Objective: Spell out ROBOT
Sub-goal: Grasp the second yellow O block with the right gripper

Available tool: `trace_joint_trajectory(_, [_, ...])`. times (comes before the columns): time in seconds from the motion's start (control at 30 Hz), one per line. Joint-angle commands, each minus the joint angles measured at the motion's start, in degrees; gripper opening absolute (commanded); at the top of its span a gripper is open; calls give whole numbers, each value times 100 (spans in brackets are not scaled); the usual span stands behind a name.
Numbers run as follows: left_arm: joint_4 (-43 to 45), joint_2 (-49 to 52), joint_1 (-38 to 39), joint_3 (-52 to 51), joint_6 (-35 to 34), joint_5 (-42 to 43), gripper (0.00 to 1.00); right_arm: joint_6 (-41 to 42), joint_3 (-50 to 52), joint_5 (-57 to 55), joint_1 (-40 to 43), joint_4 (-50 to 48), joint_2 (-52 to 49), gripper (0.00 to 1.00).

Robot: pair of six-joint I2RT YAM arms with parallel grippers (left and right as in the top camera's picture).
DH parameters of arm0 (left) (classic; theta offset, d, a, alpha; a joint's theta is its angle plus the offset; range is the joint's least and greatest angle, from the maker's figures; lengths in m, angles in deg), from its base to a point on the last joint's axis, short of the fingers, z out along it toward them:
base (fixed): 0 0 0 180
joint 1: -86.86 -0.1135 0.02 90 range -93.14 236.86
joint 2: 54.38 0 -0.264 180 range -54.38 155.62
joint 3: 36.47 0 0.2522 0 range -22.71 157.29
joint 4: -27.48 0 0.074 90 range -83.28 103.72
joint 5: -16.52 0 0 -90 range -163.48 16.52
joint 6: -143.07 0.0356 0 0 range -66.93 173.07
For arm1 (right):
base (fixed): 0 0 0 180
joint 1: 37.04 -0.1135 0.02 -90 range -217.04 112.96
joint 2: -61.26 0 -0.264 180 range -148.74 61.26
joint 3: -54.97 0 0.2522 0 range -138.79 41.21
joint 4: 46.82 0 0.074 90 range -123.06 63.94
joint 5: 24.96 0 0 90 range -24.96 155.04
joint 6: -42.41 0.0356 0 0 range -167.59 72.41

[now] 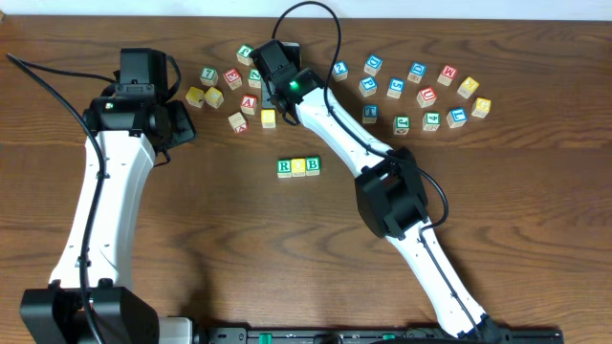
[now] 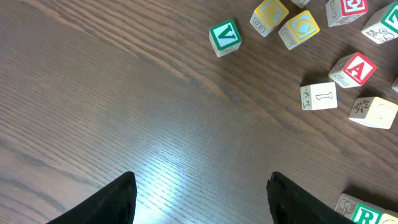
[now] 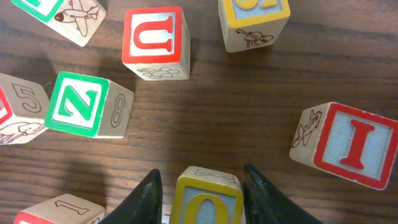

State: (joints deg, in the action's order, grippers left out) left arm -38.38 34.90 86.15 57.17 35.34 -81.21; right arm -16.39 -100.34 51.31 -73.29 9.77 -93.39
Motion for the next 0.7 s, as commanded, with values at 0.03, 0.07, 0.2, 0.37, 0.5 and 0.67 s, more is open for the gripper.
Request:
trace_joint_trajectory(0.03, [-15, 66, -24, 96, 57, -92, 66, 50, -15, -70, -46, 74, -105, 31])
trace_joint_trajectory(0.07, [-15, 66, -24, 96, 57, -92, 66, 50, -13, -70, -46, 103, -105, 31])
trace_joint_trajectory(0.2, [-13, 66, -24, 96, 57, -92, 67, 48, -15, -72, -50, 256, -105, 29])
trace_joint_trajectory(0.37, [-13, 66, -24, 96, 57, -92, 66, -13, -15, -59, -22, 337, -81, 27])
trace_joint_trajectory(0.5, [-13, 66, -24, 96, 57, -92, 66, -111, -20, -31, 28, 433, 92, 26])
trace_joint_trajectory(0.67, [-11, 66, -24, 96, 57, -92, 66, -302, -22, 129, 138, 767, 693, 23])
